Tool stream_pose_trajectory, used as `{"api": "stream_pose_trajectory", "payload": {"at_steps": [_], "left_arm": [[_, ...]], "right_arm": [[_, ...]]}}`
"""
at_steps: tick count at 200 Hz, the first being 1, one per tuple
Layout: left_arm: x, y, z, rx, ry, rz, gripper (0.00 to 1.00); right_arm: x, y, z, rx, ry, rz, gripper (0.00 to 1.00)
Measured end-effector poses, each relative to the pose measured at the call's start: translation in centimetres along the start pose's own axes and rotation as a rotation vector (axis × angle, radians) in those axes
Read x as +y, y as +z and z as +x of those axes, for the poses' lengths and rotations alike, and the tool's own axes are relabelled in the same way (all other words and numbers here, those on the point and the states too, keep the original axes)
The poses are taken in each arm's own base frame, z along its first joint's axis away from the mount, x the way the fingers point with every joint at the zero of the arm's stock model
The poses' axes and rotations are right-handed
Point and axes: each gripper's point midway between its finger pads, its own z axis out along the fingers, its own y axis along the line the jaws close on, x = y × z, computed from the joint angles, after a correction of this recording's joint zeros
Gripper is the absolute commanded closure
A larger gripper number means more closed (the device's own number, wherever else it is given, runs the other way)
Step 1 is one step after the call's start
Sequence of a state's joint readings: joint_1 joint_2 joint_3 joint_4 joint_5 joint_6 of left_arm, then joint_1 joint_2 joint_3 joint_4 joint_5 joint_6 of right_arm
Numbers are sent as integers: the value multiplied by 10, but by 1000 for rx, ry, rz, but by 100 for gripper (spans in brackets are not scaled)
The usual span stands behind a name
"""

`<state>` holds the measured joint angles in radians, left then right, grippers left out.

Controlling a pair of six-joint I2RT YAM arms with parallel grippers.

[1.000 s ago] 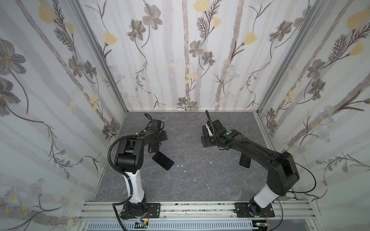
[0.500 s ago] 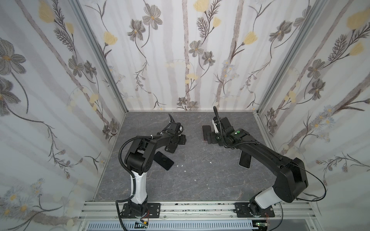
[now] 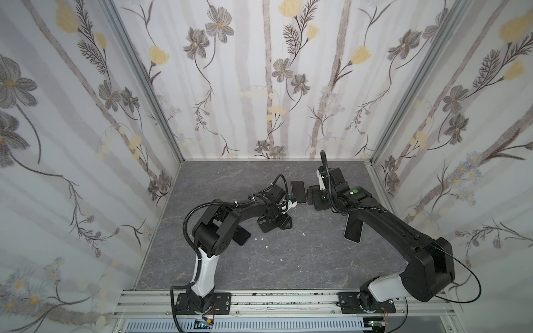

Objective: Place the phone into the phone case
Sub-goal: 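Reach the right gripper across and grasp the blue-edged phone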

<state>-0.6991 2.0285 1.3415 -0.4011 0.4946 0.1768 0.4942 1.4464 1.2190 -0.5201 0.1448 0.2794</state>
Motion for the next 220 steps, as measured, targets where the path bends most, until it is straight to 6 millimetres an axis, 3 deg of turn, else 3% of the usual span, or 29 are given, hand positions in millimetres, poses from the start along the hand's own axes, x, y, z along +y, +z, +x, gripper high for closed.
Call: {"api": "stream_pose_trajectory", "payload": {"at_steps": [17,56,84,101,122,152,200,220], "left_arm": [[-16,0,3,29,64,40,49],[-23,-23,-13,-21,122,20,42],[-25,-74,-42,-187,116,-38,41],[-8,-115,-53,-314,40,-115,41],[25,-165,-49,-436,-147,-209,41],[81,-238,-21,-598,-449,-399,39],[107,-324,36,-815,-698,-604,36],[116,-347,59,-874,-780,-680,35]], "right_arm": [[-1,-4,0,-8,1,-1,8],[0,-16,-4,-36,7,-13,10],[12,-36,0,-80,14,-48,11],[28,-50,1,-125,8,-86,11],[51,-57,7,-160,-10,-124,12],[100,-57,20,-184,-70,-203,11],[217,-25,66,-100,-296,-370,7],[260,-6,89,-56,-390,-439,6]]}}
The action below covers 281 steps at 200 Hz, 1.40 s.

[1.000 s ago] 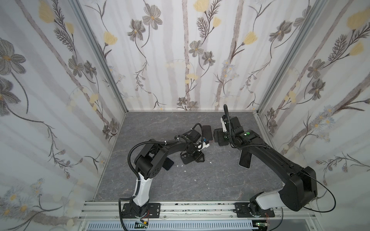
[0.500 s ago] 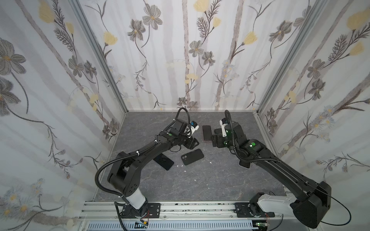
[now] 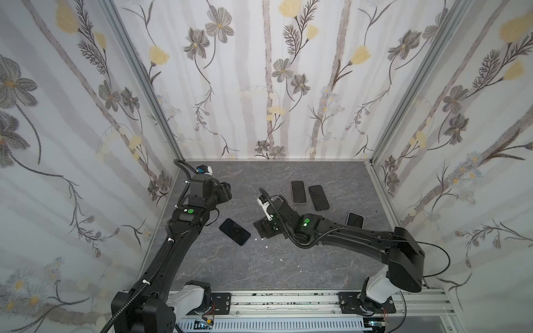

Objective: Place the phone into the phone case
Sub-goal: 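Reach the right gripper across and grasp the blue-edged phone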

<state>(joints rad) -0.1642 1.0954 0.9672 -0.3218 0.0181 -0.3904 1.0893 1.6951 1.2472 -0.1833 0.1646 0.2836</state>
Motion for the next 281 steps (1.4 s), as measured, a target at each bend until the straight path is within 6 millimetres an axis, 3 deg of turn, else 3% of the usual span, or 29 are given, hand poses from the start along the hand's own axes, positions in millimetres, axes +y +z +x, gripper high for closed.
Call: {"api": "stream_pose_trajectory", "payload": {"at_steps": [15,44,70,100,184,233,281], "left_arm": [[14,-10,-4,-36,-21,-42,34],[35,-25,-8,-94,-39,-108,34],[38,-35,-11,-123,-38,-116,34],[39,-45,-12,-145,-33,-118,34],[44,-52,4,-128,-15,-110,35],[47,-50,10,-116,-13,-116,35],[47,-47,11,-108,-10,-119,35]], "right_arm": [[18,25,9,40,-45,-42,5],[31,67,17,92,-85,-61,3],[42,100,18,123,-114,-77,3],[46,131,37,197,-152,-81,2],[47,164,52,279,-200,-67,9],[46,164,53,288,-211,-67,31],[40,155,55,317,-212,-61,38]]}}
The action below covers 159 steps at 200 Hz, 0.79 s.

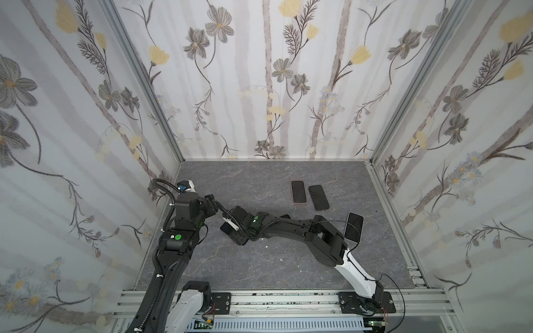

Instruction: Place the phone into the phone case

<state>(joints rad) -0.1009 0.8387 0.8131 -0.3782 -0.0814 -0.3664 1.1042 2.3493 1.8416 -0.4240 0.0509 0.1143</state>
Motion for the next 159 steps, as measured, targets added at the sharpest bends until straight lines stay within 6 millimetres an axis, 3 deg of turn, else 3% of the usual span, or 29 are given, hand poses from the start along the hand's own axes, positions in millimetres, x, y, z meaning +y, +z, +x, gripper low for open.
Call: {"api": "stream_pose_trajectory", "payload": {"at_steps": [51,105,133,159], "left_arm": [[-3,12,12,61,6,13,35],[-23,26,25,161,16,107,35],[-44,33,26,221,13,201,37],[-71,37,32,309,-3,332,38]], "right_arm": [[-11,-29,18,33,8,17,41],[-23,-70,15,-63,49,36,43],[-41,-101,5,-148,84,72,44],[-64,-144,-4,-260,125,95,44]]}}
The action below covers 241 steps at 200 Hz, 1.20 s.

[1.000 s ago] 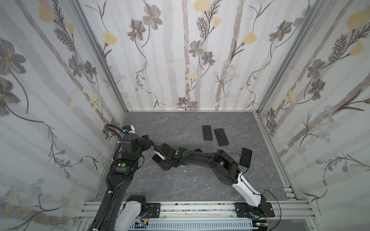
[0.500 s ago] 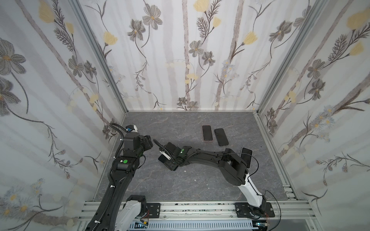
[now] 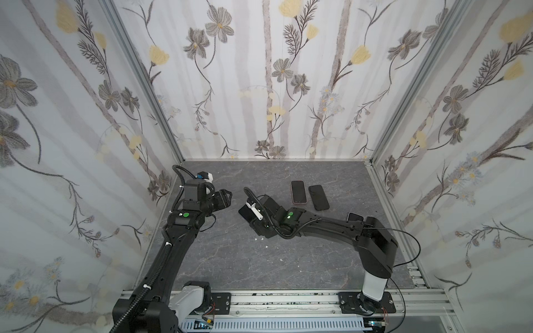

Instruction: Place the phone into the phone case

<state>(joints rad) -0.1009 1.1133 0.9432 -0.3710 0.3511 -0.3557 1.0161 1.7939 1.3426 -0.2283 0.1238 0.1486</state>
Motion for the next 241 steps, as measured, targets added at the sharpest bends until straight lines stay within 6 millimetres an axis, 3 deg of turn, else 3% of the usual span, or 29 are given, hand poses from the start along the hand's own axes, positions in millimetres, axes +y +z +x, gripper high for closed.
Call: {"api": "stream_pose_trajectory", "payload": {"at_steps": [32,87,106,137,168,187,197,241], "left_arm": [[-36,10,6,101,-41,209,39],[-92,-2,7,170,-65,499,46],[-102,-8,6,179,-63,551,52],[-115,-17,6,186,-57,608,69],[-125,-26,5,175,-35,640,78],[-130,-35,2,146,-11,659,89],[-132,-38,1,134,-5,662,100],[-136,-48,-1,102,-4,659,100]], "right_arm": [[-24,-42,-28,-143,32,28,43],[-24,-95,-66,-309,-8,-5,43],[-23,-103,-68,-326,-18,-17,43],[-17,-110,-70,-344,-34,-54,43],[-12,-113,-68,-347,-42,-81,43],[-11,-114,-68,-350,-45,-86,43],[-10,-115,-68,-351,-49,-91,44],[-9,-124,-71,-372,-54,-103,43]]}}
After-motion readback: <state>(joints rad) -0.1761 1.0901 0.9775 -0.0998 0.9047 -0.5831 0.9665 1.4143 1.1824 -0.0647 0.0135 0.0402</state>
